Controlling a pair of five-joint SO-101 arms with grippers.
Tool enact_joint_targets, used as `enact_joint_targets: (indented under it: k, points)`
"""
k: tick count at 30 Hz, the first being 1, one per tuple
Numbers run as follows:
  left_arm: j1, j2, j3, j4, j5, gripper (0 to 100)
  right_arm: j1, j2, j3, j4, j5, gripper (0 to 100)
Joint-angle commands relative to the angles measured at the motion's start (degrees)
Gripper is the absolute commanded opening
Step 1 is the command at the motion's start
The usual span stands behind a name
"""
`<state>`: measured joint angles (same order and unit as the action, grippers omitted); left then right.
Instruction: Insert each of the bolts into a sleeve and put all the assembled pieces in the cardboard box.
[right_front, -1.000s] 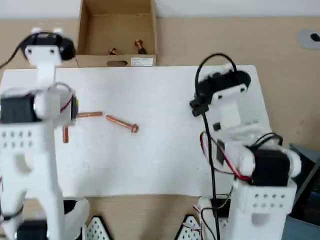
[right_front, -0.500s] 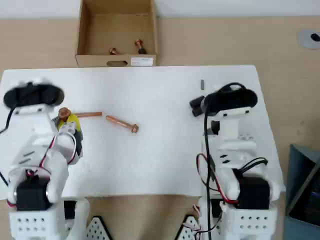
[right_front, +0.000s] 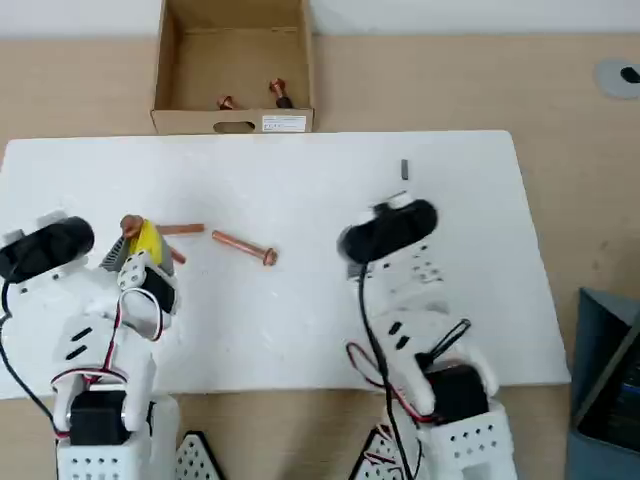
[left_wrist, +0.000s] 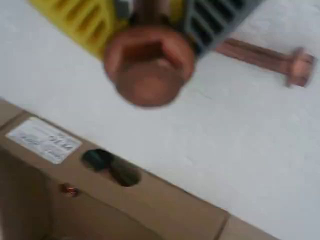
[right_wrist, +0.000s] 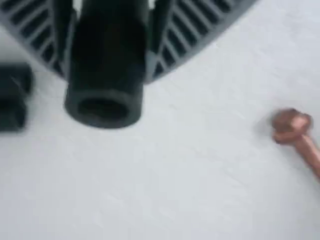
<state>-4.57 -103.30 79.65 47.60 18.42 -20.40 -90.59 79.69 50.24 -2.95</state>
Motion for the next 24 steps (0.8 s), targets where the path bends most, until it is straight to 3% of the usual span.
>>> enact_joint_targets:
  k: [1,9,14,20,24]
  points:
    - [3.4,-1.2,-0.3,-3.2,4.3,0,-4.4,-2.7,2.2,-4.1,-0.2,0.9]
    - [15.2,-1.3,-0.4,-9.8,8.4,0,-13.8,-7.7,3.3,-4.4,-0.1,0.9]
    - [18.6,-1.3,-0.4,-15.4,8.4,0,-18.2,-11.0,4.2,-4.2,4.0,0.9]
    - [23.3,-1.3,-4.3,-14.8,8.3,0,-19.6,-15.3,7.4,-4.0,10.1,0.9]
    - [25.9,-1.1,-8.8,-9.4,8.2,0,-19.7,-18.9,9.9,-4.1,13.5,0.9]
